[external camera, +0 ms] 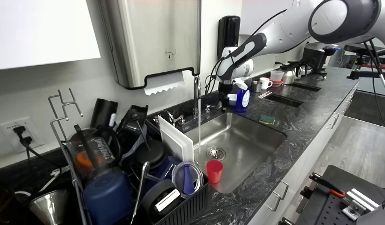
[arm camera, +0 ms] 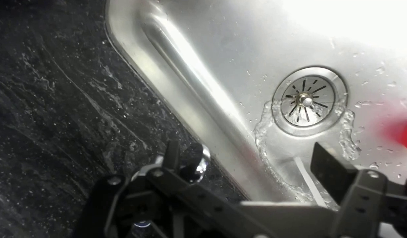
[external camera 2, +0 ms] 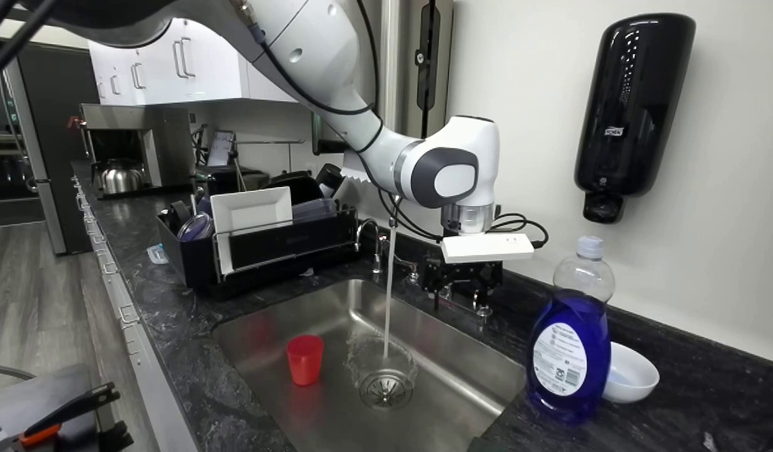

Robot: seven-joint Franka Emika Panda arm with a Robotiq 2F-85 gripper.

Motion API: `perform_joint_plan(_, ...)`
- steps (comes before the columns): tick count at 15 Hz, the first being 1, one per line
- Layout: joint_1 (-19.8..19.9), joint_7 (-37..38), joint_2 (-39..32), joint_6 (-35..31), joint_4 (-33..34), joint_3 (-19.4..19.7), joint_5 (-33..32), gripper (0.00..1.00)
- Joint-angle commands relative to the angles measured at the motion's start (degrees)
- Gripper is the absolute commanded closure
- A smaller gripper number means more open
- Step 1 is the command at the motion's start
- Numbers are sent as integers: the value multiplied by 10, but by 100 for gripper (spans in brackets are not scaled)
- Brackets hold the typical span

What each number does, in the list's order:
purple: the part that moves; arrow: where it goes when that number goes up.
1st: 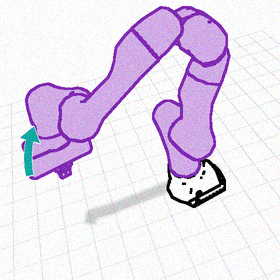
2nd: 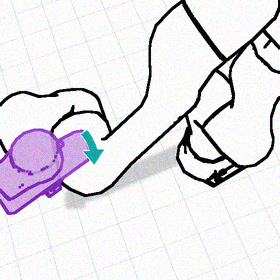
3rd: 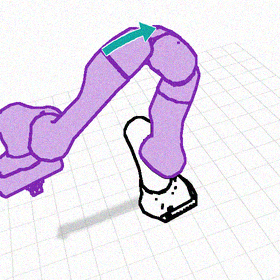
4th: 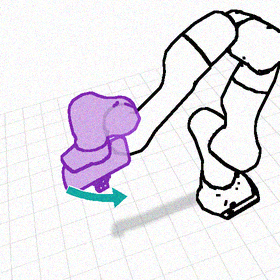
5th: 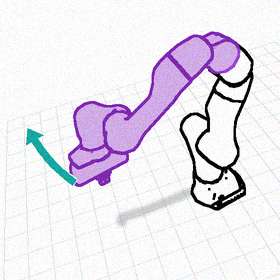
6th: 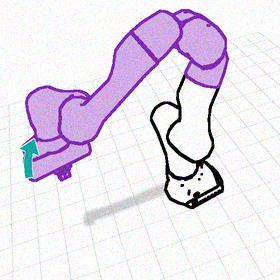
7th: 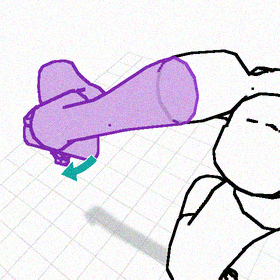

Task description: Move the right faucet handle forward

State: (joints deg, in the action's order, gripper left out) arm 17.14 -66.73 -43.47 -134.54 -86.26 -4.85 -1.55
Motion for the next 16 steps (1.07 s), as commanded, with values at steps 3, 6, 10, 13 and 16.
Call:
perform_joint_plan(3,-3,-17,24,3,-33,0,8,0)
perform_joint_plan(6,-5,-17,28,4,-38,0,7,0)
perform_joint_plan(10,-6,-18,30,3,-42,0,7,0)
perform_joint_plan(13,-10,5,32,-6,-39,8,8,0)
perform_joint_plan(16,-8,26,44,-10,-44,11,12,0)
